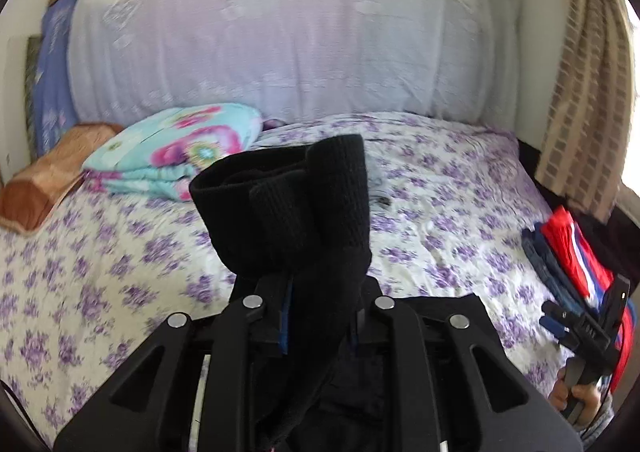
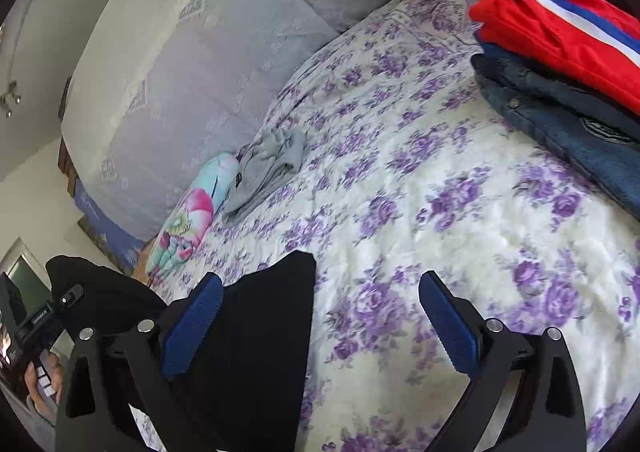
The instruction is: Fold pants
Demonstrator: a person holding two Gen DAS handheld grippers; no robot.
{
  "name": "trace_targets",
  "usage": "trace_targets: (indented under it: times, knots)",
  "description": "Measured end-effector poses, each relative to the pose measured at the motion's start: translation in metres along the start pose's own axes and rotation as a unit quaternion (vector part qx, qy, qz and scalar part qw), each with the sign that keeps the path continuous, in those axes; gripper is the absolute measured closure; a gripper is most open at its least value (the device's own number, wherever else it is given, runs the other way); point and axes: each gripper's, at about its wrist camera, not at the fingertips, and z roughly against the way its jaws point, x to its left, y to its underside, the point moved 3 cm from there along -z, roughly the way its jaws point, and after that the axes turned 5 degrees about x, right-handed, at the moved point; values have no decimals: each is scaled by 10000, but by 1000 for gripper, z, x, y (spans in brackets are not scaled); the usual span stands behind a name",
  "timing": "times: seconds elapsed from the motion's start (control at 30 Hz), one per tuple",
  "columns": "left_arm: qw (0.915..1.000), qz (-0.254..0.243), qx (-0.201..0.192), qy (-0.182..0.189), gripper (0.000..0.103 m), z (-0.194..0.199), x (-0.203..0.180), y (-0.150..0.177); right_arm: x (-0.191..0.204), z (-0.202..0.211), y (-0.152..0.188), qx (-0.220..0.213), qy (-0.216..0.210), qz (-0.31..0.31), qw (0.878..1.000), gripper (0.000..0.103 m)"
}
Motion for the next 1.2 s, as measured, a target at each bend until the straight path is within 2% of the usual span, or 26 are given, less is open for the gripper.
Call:
trace_targets:
  times: [0.13,0.23,0.3,0.37,0.4,0.47,0.5,0.53,0.63,0.67,0.77,0.9,1.03,1.13,1.2]
  knots:
    - [9932,-1103,180,316,85,-33,-101,19,-26,11,-8,-263,-377,-603,9971,4]
    - [9793,-1831,627,590,85,-68,-165,58,-34,11,-9,-312,-488,-732,9956,4]
    - [9684,-2245,981,470,83,-92,-193,85,-34,11,-10,-301,-517,-701,9957,4]
    - [9664,-2295,1092,384,81,-100,-198,99,-33,10,-10,-319,-565,-709,9954,4]
    - [9680,-2258,1035,358,75,-97,-196,99,-34,9,-10,-319,-585,-718,9952,4]
    - [9724,-2032,1014,538,51,-85,-183,92,-33,7,-11,-310,-583,-709,9953,4]
    - [9757,-1859,964,645,26,-78,-178,88,-33,7,-10,-298,-559,-677,9957,4]
    - [9791,-1696,844,746,13,-71,-172,84,-32,6,-10,-291,-532,-641,9961,4]
    - [9825,-1428,552,1057,11,-48,-155,78,-29,6,-10,-296,-471,-550,9969,4]
    - [9841,-1355,506,1029,11,-44,-145,77,-28,7,-9,-307,-453,-526,9971,4]
    - [9923,-1047,466,469,10,-49,-113,72,-21,8,-8,-339,-449,-317,9979,4]
    - [9968,-177,785,35,10,-58,-54,73,7,5,-1,-241,-416,453,9978,4]
    - [9935,346,1058,-256,10,-63,-4,84,57,-4,14,118,-271,1590,9868,21]
    - [9906,551,1240,-191,9,-68,15,99,85,-20,25,430,236,2360,9705,30]
    - [9893,563,1339,-121,9,-73,21,110,88,-36,36,849,413,2560,9620,51]
